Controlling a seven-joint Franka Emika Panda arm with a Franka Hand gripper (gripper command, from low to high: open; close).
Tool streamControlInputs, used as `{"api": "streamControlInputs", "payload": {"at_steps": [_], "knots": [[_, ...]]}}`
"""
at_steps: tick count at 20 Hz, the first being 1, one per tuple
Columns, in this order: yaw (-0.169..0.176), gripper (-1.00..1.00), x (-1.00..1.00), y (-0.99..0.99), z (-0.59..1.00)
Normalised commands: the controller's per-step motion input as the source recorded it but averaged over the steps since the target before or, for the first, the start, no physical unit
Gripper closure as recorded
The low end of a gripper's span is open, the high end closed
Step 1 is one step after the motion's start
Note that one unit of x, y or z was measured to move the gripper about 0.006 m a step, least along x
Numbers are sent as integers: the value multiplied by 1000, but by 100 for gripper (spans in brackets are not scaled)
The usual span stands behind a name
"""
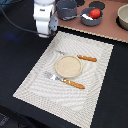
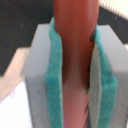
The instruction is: Place the fish, sausage, and tomato into the frying pan.
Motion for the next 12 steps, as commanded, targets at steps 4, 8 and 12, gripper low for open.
{"api": "streamControlInputs", "payload": {"at_steps": [4, 8, 12], "knots": [[-48, 100, 951, 309, 1000], [-38, 100, 979, 346, 1000], [-60, 100, 912, 343, 994]]}}
